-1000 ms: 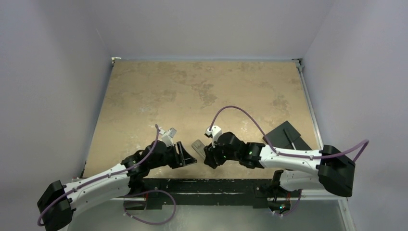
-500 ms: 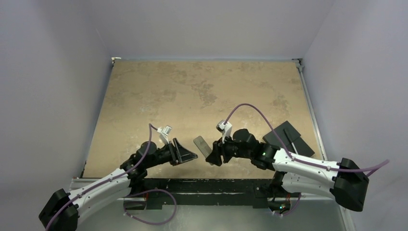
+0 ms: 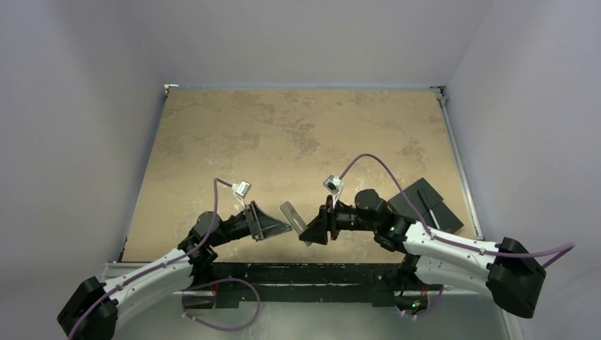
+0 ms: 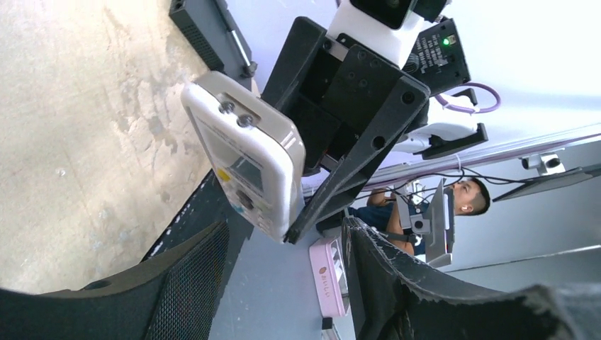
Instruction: Load the batteries into the remote control
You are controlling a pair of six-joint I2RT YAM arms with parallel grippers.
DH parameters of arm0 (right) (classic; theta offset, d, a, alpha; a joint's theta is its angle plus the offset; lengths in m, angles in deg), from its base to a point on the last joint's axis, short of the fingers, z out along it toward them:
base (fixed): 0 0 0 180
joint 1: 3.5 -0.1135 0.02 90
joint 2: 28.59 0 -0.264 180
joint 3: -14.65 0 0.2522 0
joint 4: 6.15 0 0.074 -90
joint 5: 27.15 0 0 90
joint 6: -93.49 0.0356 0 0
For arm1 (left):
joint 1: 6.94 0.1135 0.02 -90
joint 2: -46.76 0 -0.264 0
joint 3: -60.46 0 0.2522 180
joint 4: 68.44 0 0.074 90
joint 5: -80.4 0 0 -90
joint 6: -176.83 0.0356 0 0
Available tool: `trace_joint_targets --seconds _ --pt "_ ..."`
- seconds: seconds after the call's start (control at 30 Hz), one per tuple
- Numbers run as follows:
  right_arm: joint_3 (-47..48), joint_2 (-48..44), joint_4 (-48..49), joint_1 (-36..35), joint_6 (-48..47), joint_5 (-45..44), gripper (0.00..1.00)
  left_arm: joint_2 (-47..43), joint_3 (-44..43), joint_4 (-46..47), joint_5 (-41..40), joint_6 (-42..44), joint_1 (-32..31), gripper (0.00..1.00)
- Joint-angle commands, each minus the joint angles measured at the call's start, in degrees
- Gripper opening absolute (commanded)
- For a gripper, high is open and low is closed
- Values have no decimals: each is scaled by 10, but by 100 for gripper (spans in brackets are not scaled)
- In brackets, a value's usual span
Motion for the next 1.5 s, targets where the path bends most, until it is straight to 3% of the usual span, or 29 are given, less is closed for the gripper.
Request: trace_joint_targets --seconds 0.0,0.4,1.13,1.37,1.47 --pt "-15 2 141 6 63 71 25 7 6 78 13 -9 4 59" --pt "-55 33 306 9 152 124 25 31 5 128 14 -10 4 59" --pt "-88 90 434 10 232 134 24 26 -15 134 0 6 5 58" --pt "-93 102 452 10 242 125 24 27 -14 139 1 5 5 53" --pt "-94 103 452 10 242 122 25 30 -13 144 3 4 4 46"
